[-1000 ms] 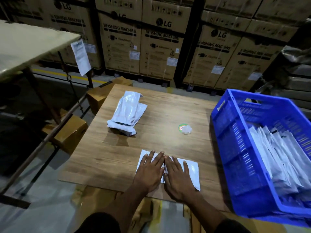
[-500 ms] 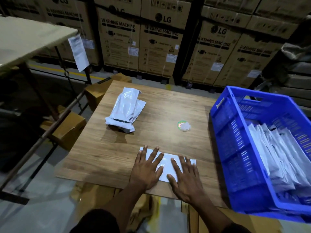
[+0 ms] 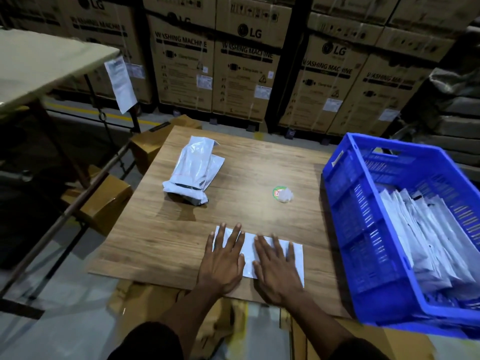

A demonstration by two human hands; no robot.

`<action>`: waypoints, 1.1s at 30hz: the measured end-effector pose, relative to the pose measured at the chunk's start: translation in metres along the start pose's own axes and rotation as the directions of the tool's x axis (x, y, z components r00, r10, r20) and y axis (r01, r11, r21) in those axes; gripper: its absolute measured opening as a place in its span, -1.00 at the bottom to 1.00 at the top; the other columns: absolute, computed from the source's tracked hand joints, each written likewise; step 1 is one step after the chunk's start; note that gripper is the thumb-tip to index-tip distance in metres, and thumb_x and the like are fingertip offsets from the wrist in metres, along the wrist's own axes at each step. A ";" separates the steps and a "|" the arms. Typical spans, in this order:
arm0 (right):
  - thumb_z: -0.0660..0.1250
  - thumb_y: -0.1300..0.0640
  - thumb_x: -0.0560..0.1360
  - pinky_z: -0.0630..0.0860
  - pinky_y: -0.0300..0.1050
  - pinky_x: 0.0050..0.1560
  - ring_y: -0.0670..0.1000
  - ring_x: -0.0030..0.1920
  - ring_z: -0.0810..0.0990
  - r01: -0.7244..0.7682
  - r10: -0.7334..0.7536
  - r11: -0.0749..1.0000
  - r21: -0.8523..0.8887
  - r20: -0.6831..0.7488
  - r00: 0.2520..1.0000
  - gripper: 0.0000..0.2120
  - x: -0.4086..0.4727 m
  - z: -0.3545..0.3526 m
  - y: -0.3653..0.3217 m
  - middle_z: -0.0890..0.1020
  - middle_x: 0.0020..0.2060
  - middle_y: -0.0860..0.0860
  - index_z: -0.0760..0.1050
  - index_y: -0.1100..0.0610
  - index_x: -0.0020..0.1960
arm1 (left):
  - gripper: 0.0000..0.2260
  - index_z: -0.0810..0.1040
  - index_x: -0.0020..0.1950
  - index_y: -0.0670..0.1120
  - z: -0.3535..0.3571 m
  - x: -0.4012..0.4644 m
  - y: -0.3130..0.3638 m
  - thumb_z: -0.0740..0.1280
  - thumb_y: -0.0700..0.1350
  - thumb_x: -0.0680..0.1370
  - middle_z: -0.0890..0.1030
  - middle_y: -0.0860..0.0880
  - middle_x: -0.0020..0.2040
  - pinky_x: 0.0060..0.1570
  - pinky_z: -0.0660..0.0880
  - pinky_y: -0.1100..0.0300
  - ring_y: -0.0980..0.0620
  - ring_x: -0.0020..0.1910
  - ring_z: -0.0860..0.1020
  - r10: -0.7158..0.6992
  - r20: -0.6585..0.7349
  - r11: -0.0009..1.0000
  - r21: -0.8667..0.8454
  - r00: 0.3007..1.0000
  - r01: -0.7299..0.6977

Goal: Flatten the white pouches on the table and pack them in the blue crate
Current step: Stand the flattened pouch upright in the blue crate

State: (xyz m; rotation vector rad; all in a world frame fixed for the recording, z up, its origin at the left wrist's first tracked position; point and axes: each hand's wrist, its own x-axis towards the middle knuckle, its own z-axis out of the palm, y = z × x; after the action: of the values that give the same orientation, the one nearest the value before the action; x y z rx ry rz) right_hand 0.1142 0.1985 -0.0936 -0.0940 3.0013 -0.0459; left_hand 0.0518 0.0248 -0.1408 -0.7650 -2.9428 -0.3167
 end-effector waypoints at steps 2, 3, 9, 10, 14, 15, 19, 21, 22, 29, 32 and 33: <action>0.02 -0.07 0.62 -0.05 0.28 0.42 0.18 0.57 0.17 0.045 -0.045 0.999 0.018 0.009 0.999 -0.45 0.007 0.004 -0.013 0.26 0.56 -0.07 0.23 0.08 0.57 | -0.46 0.33 0.58 -0.07 0.003 -0.002 -0.003 0.10 0.08 0.62 0.25 -0.08 0.62 0.49 0.16 -0.18 -0.25 0.58 0.19 -0.002 -0.009 1.000 -0.010 1.000 0.002; 0.01 -0.07 0.63 -0.06 0.26 0.43 0.17 0.57 0.15 0.038 -0.039 0.999 0.031 0.011 0.999 -0.45 0.010 0.006 -0.015 0.23 0.57 -0.08 0.22 0.06 0.58 | -0.47 0.36 0.56 -0.08 0.004 -0.003 -0.003 0.11 0.08 0.62 0.32 -0.11 0.58 0.49 0.16 -0.15 -0.25 0.57 0.23 -0.004 -0.014 1.000 -0.020 1.000 0.004; -0.09 -0.23 0.66 -0.03 0.27 0.47 0.12 0.61 -0.02 -0.008 0.008 1.000 0.029 -0.014 1.000 -0.46 -0.001 0.016 0.005 0.03 0.61 -0.14 0.00 -0.18 0.61 | -0.48 0.37 0.57 -0.05 0.007 -0.008 -0.009 0.14 0.14 0.65 0.34 -0.10 0.57 0.46 0.25 -0.21 -0.25 0.57 0.25 0.042 -0.102 0.997 -0.053 0.994 -0.048; -0.12 -0.27 0.65 -0.04 0.28 0.48 0.11 0.61 -0.07 -0.018 0.019 0.999 0.036 -0.014 1.000 -0.46 -0.004 0.016 0.008 -0.01 0.61 -0.15 -0.06 -0.22 0.61 | -0.47 0.35 0.58 -0.03 0.007 -0.010 -0.010 0.13 0.18 0.67 0.32 -0.09 0.59 0.46 0.25 -0.23 -0.25 0.57 0.23 0.048 -0.109 0.997 -0.061 0.993 -0.055; -0.16 -0.34 0.63 -0.07 0.27 0.51 0.12 0.61 -0.13 -0.064 0.065 0.997 0.044 -0.020 0.998 -0.42 -0.010 0.017 0.014 -0.07 0.62 -0.11 -0.12 -0.23 0.61 | -0.39 0.34 0.59 0.04 0.005 -0.009 -0.010 0.10 0.33 0.63 0.28 -0.07 0.60 0.46 0.23 -0.28 -0.29 0.56 0.25 0.011 -0.067 0.998 -0.067 0.998 -0.015; -0.17 -0.36 0.62 -0.09 0.25 0.51 0.13 0.61 -0.14 -0.074 0.075 0.996 0.051 -0.017 0.997 -0.40 -0.011 0.019 0.017 -0.08 0.62 -0.09 -0.12 -0.21 0.61 | -0.39 0.34 0.59 0.05 0.004 -0.009 -0.010 0.08 0.34 0.63 0.27 -0.08 0.61 0.46 0.23 -0.28 -0.30 0.56 0.25 0.002 -0.048 0.998 -0.067 0.999 -0.005; -0.19 -0.40 0.60 -0.16 0.19 0.53 0.15 0.60 -0.21 -0.126 0.127 0.991 0.048 -0.003 0.992 -0.33 -0.022 0.021 0.033 -0.17 0.62 -0.04 -0.15 -0.15 0.62 | -0.37 0.31 0.60 0.05 0.001 -0.011 -0.009 0.09 0.34 0.61 0.23 -0.09 0.62 0.47 0.19 -0.29 -0.30 0.56 0.23 -0.003 -0.017 0.999 -0.052 1.000 0.002; -0.20 -0.40 0.60 -0.24 0.21 0.53 0.16 0.59 -0.27 -0.145 0.144 0.988 0.050 0.021 0.989 -0.33 -0.024 0.018 0.035 -0.27 0.60 -0.05 -0.22 -0.16 0.62 | -0.36 0.30 0.60 0.00 0.000 -0.011 -0.007 0.09 0.32 0.61 0.22 -0.12 0.62 0.49 0.13 -0.31 -0.28 0.58 0.19 -0.019 -0.041 0.999 -0.040 0.999 0.017; -0.19 -0.38 0.60 -0.30 0.23 0.50 0.17 0.58 -0.31 -0.157 0.155 0.986 0.050 0.042 0.987 -0.34 -0.023 0.015 0.033 -0.31 0.59 -0.06 -0.25 -0.15 0.61 | -0.36 0.30 0.59 -0.05 -0.001 -0.010 -0.006 0.09 0.30 0.62 0.23 -0.15 0.62 0.49 0.11 -0.33 -0.27 0.59 0.17 -0.026 -0.057 0.999 -0.030 0.998 0.024; -0.04 -0.15 0.65 -0.16 0.31 0.47 0.12 0.61 -0.06 -0.007 0.006 1.000 0.008 0.024 1.000 -0.42 -0.009 0.008 0.022 -0.01 0.61 -0.18 -0.01 -0.06 0.63 | -0.44 0.36 0.56 -0.12 -0.004 0.005 0.022 0.09 0.12 0.63 0.36 -0.08 0.56 0.48 0.14 -0.17 -0.11 0.59 0.20 0.266 0.010 0.963 0.054 0.964 -0.266; -0.15 -0.16 0.66 -0.23 0.29 0.49 0.00 0.58 -0.32 -0.033 0.033 0.999 0.043 0.014 0.999 -0.43 -0.009 0.012 0.021 -0.25 0.57 -0.27 -0.25 -0.14 0.61 | -0.45 0.33 0.59 -0.06 0.000 0.003 0.027 0.10 0.13 0.63 0.35 -0.02 0.57 0.48 0.14 -0.16 -0.09 0.59 0.23 0.195 0.036 0.980 0.035 0.980 -0.196; -0.16 -0.17 0.65 -0.21 0.29 0.50 0.00 0.58 -0.33 -0.036 0.036 0.998 0.053 -0.002 0.999 -0.43 -0.010 0.012 0.021 -0.26 0.56 -0.28 -0.26 -0.14 0.61 | -0.45 0.31 0.60 -0.06 0.001 0.003 0.029 0.10 0.13 0.64 0.33 -0.01 0.58 0.48 0.13 -0.17 -0.10 0.59 0.22 0.194 0.038 0.980 0.031 0.980 -0.195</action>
State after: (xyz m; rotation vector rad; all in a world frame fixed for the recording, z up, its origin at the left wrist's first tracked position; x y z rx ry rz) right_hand 0.1245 0.2197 -0.1045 -0.0348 3.0014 -0.1219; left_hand 0.0635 0.0509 -0.1360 -1.0531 -2.8650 -0.2393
